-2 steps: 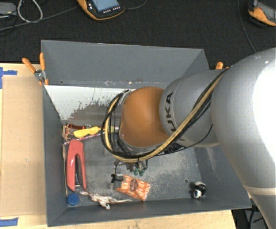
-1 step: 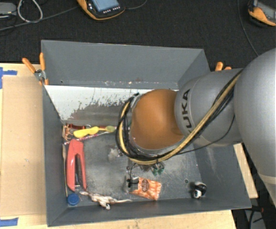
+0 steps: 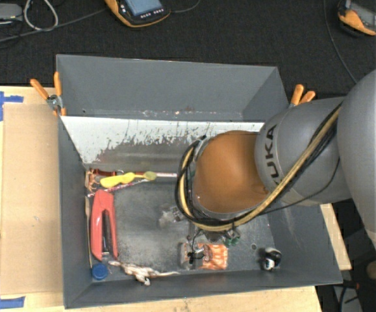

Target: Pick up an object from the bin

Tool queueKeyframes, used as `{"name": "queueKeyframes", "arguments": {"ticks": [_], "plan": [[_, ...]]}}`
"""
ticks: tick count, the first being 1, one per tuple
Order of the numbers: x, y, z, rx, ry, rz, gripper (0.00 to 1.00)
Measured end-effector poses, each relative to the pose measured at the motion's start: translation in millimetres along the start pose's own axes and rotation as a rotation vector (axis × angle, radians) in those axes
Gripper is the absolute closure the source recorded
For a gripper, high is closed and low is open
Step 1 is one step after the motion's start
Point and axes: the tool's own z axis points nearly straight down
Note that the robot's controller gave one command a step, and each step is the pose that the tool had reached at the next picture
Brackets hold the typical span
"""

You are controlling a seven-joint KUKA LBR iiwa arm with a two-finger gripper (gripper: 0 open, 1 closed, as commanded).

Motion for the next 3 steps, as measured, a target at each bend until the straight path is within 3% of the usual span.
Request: {"name": "queueKeyframes", "arguments": {"ticks": [1,2,3], "plan": [[8.1,-16,-22,0.001,-0.002,0.244,0.00],[19.3,-34,-45,-0.001,-0.001,0.048,0.00],[28.1,-44,-26,-0.001,0.000,0.135,0.00]]}}
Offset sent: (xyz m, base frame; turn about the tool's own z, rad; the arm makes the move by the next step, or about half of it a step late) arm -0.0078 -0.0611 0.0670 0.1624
